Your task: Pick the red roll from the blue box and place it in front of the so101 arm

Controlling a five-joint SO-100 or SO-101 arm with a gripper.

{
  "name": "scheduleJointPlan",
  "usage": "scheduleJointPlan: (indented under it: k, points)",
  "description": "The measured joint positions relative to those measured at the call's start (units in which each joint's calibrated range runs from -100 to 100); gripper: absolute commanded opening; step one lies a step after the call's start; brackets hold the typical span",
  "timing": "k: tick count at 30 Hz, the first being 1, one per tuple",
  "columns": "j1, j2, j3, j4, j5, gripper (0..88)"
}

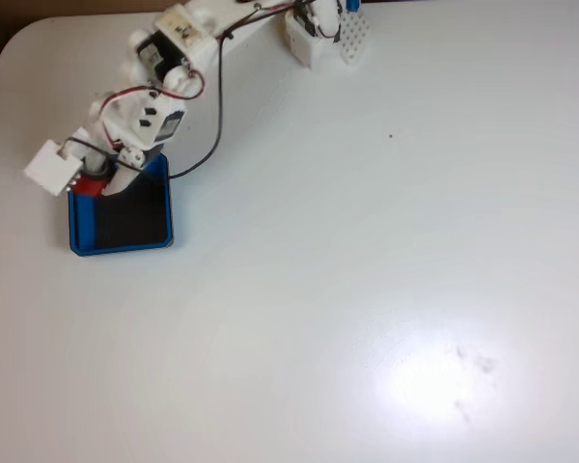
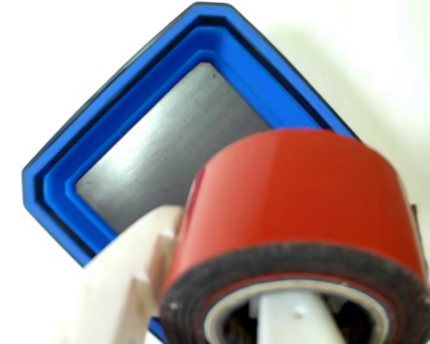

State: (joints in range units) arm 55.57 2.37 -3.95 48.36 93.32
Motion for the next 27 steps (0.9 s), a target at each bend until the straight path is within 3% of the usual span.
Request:
scheduleJointPlan:
  k: [9, 14, 27]
  points:
    - [-25.33, -27.77, 30.76, 0.00, 0.00, 0.7]
    - [-37.01, -32.43, 43.23, 0.00, 0.00, 0.7]
    - [-43.94, -32.77, 59.64, 0.00, 0.00, 0.7]
